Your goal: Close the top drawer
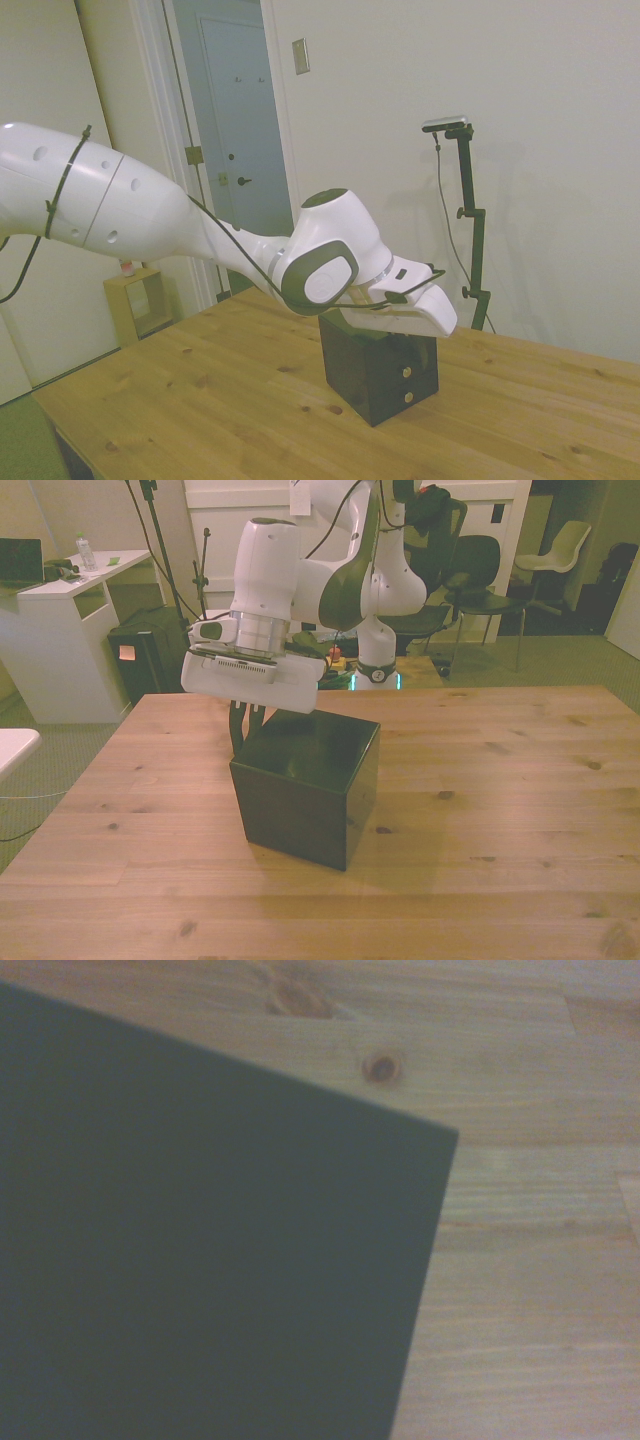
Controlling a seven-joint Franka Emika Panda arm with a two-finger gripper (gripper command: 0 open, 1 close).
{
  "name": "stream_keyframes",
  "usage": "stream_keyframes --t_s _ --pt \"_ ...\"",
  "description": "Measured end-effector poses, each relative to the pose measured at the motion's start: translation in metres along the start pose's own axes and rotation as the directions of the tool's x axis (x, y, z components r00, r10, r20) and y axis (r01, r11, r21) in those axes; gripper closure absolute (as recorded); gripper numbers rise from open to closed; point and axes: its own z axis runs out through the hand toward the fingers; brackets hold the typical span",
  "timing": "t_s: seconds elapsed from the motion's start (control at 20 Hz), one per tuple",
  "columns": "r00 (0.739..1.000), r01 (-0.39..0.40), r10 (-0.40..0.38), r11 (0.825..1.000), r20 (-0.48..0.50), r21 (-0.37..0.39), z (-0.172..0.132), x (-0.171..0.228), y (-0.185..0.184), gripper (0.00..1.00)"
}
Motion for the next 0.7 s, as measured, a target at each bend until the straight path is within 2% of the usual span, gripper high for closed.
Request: stream_keyframes --t_s 0.25,0.45,0.5,0.6,0.7 --pt "0.999 -0.041 0.041 0.999 0.011 -0.017 -0.024 -0.03 0.027 1.0" --pt "0.995 -0.035 0.035 0.999 0.089 -0.002 -0.06 -0.086 0.028 1.0" --pt "0.993 -0.017 0.016 1.0 0.12 0.003 -0.072 -0.107 0.022 0.0" --pt "0.981 0.018 -0.023 0.999 0.19 0.029 -0.098 -0.15 0.005 0.0" --pt "0.958 0.052 -0.067 0.997 0.28 0.062 -0.128 -0.191 -0.01 0.0"
